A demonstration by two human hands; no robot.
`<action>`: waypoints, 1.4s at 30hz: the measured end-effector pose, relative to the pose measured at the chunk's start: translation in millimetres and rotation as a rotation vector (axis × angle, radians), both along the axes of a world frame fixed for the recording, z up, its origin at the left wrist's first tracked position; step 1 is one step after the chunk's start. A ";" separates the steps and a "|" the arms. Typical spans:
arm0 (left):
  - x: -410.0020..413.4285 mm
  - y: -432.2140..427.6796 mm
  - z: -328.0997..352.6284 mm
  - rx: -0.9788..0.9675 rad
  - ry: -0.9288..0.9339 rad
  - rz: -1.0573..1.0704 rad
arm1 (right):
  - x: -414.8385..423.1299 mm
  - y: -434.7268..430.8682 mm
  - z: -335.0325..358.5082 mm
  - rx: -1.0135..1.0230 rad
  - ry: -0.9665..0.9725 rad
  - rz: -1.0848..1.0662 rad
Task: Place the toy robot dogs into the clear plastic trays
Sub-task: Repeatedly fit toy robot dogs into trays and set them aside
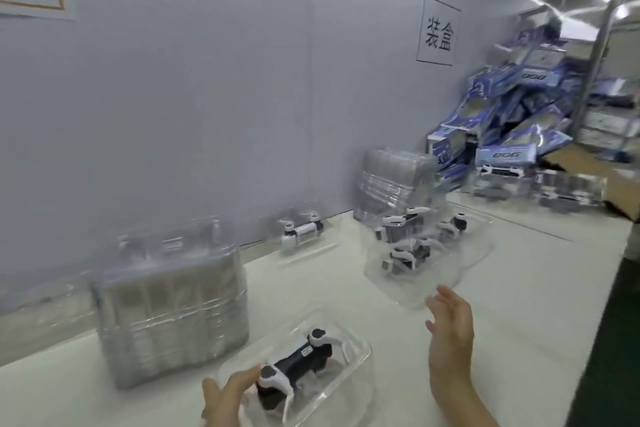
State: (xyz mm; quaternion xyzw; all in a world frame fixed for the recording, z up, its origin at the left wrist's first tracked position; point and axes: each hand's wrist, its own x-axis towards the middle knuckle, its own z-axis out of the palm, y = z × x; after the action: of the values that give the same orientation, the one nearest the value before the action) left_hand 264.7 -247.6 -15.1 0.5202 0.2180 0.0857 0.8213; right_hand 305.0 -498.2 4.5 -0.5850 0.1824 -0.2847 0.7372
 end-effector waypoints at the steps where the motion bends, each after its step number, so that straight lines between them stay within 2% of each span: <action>1: 10.7 -13.5 -0.6 -0.013 -0.005 0.007 | 5.9 -13.3 -3.7 0.042 0.007 -0.077; 4: 28.2 -58.3 9.5 0.089 0.033 -0.043 | 18.7 -39.1 -13.0 0.216 -0.009 -0.181; 6: 41.1 -83.2 14.8 0.020 0.039 -0.030 | 22.6 -44.6 -17.9 0.313 -0.055 -0.224; 11: 83.6 -137.4 30.3 0.032 0.146 -0.070 | 24.5 -44.1 -21.6 0.385 -0.136 -0.278; 13: 98.3 -146.3 27.5 -0.021 0.142 -0.074 | 24.8 -45.6 -22.1 0.411 -0.145 -0.286; 17: 115.9 -162.9 24.9 -0.139 0.079 -0.088 | 27.0 -46.7 -25.3 0.423 -0.148 -0.291; 24: 124.6 -173.8 29.5 -0.070 0.062 -0.144 | 28.4 -46.9 -26.2 0.357 -0.157 -0.250; 27: 104.5 -152.8 26.5 -0.027 0.069 -0.068 | 28.7 -45.3 -25.9 0.322 -0.164 -0.218; 33: 56.9 -60.6 25.0 0.126 -0.083 0.051 | 20.2 -33.0 -20.4 0.106 -0.179 -0.125; 37: 22.9 11.7 34.1 0.316 -0.268 0.313 | 4.4 -6.9 -17.8 -0.460 -0.095 -0.189; 39: 11.2 43.5 37.5 0.440 -0.352 0.506 | 0.3 17.9 -6.7 -0.630 -0.183 -0.177; 42: 7.0 84.7 38.9 0.622 -0.375 0.721 | 4.8 76.2 27.2 -0.742 -0.431 -0.016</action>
State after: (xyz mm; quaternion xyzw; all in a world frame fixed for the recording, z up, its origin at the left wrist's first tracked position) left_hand 271.7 -162.9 23.8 0.6074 0.1967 0.5164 0.5706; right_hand 309.9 -422.0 31.8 -0.7362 -0.0861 -0.4522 0.4960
